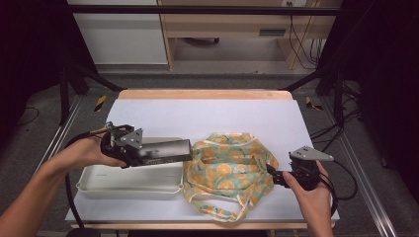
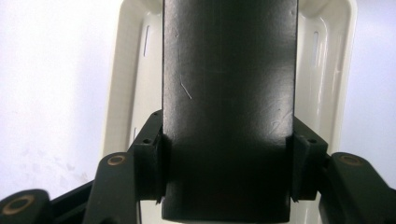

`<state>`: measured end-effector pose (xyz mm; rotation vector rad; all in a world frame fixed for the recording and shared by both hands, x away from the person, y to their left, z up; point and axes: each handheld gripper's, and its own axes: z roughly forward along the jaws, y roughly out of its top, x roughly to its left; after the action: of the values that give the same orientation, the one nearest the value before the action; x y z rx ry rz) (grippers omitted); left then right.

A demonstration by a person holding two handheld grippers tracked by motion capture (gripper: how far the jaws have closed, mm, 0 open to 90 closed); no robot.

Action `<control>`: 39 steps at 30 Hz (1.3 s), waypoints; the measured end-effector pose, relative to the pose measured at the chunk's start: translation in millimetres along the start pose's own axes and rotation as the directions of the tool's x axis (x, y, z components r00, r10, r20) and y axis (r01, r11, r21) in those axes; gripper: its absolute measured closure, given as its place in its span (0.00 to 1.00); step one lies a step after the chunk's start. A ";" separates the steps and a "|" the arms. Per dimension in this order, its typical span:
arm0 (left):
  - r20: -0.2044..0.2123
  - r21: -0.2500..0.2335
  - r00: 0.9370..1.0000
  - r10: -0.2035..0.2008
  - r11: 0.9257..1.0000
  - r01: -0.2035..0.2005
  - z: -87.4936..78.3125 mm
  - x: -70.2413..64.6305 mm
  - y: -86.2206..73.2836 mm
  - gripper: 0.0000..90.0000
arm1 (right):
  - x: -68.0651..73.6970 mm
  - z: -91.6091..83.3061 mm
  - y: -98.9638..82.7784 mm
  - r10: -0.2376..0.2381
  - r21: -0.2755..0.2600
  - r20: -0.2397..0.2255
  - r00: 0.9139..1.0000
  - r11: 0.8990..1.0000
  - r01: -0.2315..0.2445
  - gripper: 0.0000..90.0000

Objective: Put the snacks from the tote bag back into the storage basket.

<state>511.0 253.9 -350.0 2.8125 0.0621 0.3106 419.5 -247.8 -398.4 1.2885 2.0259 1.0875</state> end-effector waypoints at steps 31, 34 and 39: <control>0.036 0.010 0.999 0.002 1.000 -0.003 18.9 -14.1 -35.7 0.48 | -25.0 15.3 -59.6 0.156 -0.005 0.113 0.981 0.988 -0.156 0.11; 0.047 0.007 0.999 0.012 1.000 -0.012 23.6 -16.8 -38.1 0.48 | -26.0 15.3 -60.8 0.162 -0.007 0.117 0.980 0.987 -0.163 0.11; 0.059 -0.005 0.998 0.000 1.000 0.000 26.7 -18.3 -43.6 0.48 | -26.0 15.5 -60.9 0.164 -0.006 0.117 0.979 0.986 -0.165 0.12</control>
<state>498.6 285.9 -392.0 2.8149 0.0484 0.2270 411.5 -279.9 -457.8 1.5075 1.8627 1.0545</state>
